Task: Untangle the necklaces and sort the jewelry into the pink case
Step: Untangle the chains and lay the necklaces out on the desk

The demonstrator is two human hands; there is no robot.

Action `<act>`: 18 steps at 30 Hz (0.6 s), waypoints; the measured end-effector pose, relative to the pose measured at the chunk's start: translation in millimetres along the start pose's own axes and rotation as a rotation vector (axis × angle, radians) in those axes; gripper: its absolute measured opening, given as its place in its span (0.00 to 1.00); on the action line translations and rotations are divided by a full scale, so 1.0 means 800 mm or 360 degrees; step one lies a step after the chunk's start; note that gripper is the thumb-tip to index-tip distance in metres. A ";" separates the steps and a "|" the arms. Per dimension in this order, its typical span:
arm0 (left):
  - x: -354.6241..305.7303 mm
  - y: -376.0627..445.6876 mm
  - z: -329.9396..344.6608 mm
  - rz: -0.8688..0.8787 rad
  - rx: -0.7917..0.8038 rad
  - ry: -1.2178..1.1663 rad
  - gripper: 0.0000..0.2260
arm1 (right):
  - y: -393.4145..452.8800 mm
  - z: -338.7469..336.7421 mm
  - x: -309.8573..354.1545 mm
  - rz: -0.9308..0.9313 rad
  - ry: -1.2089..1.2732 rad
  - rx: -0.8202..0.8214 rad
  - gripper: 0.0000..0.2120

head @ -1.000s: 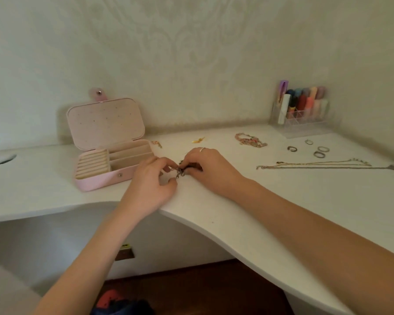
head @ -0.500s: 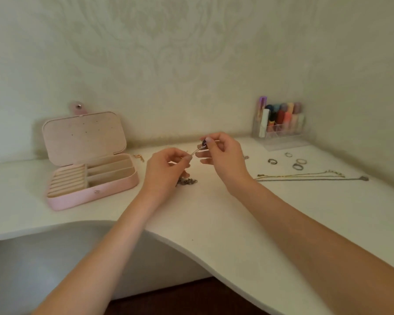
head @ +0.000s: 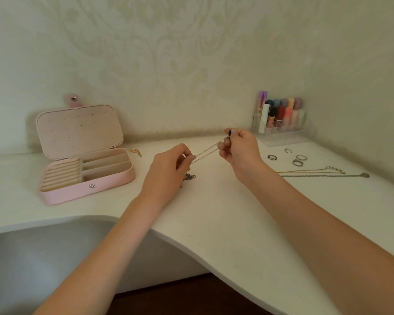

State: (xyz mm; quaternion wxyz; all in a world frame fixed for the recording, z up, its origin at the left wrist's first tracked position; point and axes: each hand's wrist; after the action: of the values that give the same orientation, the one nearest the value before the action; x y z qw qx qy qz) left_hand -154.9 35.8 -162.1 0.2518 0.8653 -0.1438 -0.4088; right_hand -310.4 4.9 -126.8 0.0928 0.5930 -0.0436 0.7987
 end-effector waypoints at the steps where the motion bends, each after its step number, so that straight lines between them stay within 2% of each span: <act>1: 0.000 -0.001 0.000 0.0015 0.0027 0.0034 0.05 | 0.000 -0.001 0.001 0.0063 0.0086 0.0030 0.13; 4: -0.004 -0.004 0.003 0.0040 0.0094 0.0190 0.02 | -0.003 -0.004 0.006 0.0255 0.0367 0.0165 0.13; 6: -0.003 -0.003 0.004 0.0021 0.0111 0.0248 0.02 | -0.006 -0.007 0.011 0.0310 0.0336 0.0267 0.12; 9: 0.001 -0.001 0.003 -0.0030 0.0026 0.0257 0.04 | -0.009 -0.009 0.016 0.0298 0.0053 0.0398 0.11; 12: 0.001 -0.001 -0.001 -0.0091 -0.0264 0.0223 0.03 | -0.014 -0.009 0.018 0.0198 -0.0440 0.0471 0.10; 15: 0.009 0.003 -0.006 -0.0250 -0.0507 -0.0081 0.08 | -0.019 -0.008 0.014 0.0078 -0.0803 0.0562 0.10; 18: 0.016 0.010 -0.012 -0.0496 -0.0613 -0.0640 0.13 | -0.020 -0.010 0.010 0.0057 -0.0975 0.0611 0.10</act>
State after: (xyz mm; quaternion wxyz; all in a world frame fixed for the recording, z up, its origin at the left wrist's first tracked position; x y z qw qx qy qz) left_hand -139.9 26.6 -160.4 0.3119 0.7153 0.0237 -0.6249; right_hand -316.9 22.8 -121.7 -0.0516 0.8105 0.0712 0.5790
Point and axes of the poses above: each hand's wrist, its own y-axis towards the middle knuckle, its own z-axis out of the palm, x = y × z
